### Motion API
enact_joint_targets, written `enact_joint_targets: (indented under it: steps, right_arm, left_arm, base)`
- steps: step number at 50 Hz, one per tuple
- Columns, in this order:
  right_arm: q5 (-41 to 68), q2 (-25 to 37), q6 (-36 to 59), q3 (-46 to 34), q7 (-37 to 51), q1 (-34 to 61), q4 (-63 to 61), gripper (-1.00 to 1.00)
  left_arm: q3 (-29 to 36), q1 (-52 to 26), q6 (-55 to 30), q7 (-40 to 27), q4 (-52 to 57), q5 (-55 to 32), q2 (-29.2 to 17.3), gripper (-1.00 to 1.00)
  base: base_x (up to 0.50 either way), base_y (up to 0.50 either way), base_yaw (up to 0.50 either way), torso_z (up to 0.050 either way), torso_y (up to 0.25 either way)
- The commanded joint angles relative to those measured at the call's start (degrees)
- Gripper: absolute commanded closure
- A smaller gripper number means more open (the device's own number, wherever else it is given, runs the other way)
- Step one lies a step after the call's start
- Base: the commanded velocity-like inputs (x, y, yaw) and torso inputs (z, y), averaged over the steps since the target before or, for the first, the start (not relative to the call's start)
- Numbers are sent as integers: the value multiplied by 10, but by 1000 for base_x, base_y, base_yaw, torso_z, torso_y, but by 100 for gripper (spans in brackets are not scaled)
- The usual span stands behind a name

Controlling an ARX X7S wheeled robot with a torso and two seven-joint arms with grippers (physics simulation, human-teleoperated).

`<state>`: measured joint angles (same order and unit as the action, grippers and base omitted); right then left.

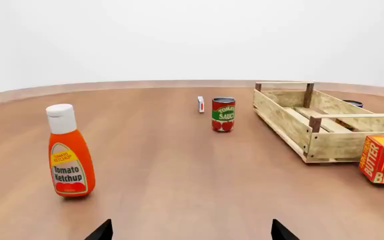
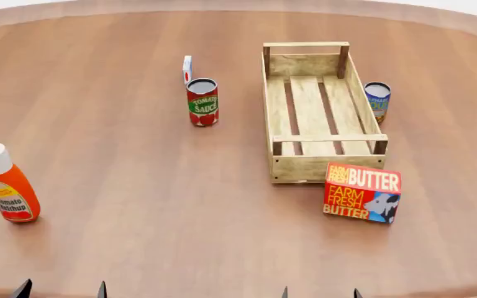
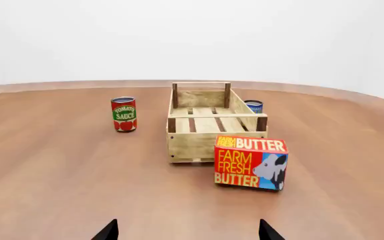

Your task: Pick up the butter and put it in the tray.

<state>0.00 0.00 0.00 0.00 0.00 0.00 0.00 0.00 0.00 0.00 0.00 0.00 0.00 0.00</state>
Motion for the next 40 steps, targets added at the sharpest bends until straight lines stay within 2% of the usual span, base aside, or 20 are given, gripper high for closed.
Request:
enact_joint_targets:
  steps: [1,11,12,18,25,35,40]
  right_arm:
    - [2,9,11,-17,11,5,7,-100]
    - [11,26,27,-31,42,3,-9,-100]
    - [-11,6,28,-7,20,2,-9,-100]
    - [-11,19,26,-32,29,-3,-10,-100]
    - [5,31,58,-41,29,18,-66,-100]
    - [-17,54,196,-55,44,-6,-354,-100]
    - [-27,60,236,-65,49,1,-411,-100]
  left_arm:
    - [12,-3,1,-13,-9,-16,-6,-100]
    - [37,3,2,-36,4,-29,-26,-100]
    - [13,6,-3,-14,10,-1,-4,-100]
    - [30,10,-15,-46,31,-10,-16,-100]
    - [38,21,-54,-75,113,-10,-25,-100]
    - [62,76,-118,-96,317,-11,-36,-100]
    - [59,83,-154,-101,391,-25,-44,-100]
  base:
    - [0,0,0,0,0]
    - [0,0,0,0,0]
    - [0,0,0,0,0]
    - [0,0,0,0,0]
    - [0,0,0,0,0]
    - [0,0,0,0,0]
    - [0,0,0,0,0]
